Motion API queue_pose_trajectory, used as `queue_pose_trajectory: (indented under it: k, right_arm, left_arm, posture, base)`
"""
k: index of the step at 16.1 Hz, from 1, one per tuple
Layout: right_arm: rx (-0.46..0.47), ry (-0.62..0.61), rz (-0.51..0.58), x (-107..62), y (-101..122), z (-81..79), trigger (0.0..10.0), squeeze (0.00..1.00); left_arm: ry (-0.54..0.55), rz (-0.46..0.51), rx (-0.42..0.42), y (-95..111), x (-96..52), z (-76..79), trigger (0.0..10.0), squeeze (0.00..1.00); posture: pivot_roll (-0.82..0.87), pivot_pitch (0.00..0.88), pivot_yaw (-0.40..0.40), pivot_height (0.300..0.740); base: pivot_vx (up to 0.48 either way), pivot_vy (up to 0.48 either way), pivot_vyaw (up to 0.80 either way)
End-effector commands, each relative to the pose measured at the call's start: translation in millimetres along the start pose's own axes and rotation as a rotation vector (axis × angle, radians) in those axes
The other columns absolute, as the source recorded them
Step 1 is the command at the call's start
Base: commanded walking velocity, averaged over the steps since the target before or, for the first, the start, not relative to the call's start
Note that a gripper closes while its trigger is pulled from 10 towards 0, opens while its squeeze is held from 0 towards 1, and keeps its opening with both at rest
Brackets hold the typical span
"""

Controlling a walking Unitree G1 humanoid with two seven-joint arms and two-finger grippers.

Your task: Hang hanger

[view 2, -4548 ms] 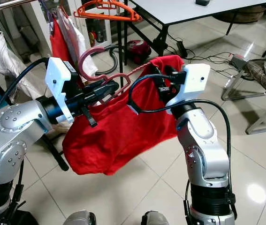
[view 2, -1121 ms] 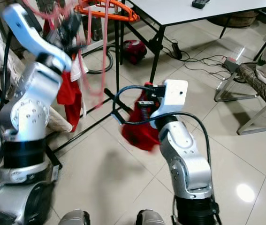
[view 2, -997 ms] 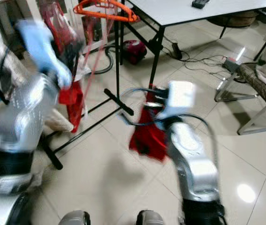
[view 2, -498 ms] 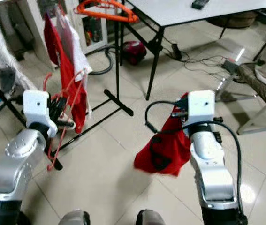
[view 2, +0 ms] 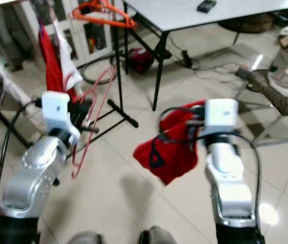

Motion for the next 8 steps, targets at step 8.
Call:
queue_pose_trajectory:
  k: [8]
  right_arm:
    - [0.083,-0.087,0.085,11.5,27,25.4,10.0,0.0]
  left_arm:
    - [-0.044,0.035,0.007,11,1.5,1.2,10.0,0.0]
  posture:
    - [-0.04,0.055,0.015,0.74]
  base:
    - [0.395,0.0,-0.7]
Point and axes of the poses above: a point about 5 cm out from each wrist's last joint towards the gripper, its own x axis pointing out of the wrist towards the gripper, its own y axis along the axis of the wrist's last joint, z = x × y, the point moved 2 cm from there along x, pointing out of the wrist towards the gripper, and after that the axes turned 4 degrees about x, right-handed, at the moved point
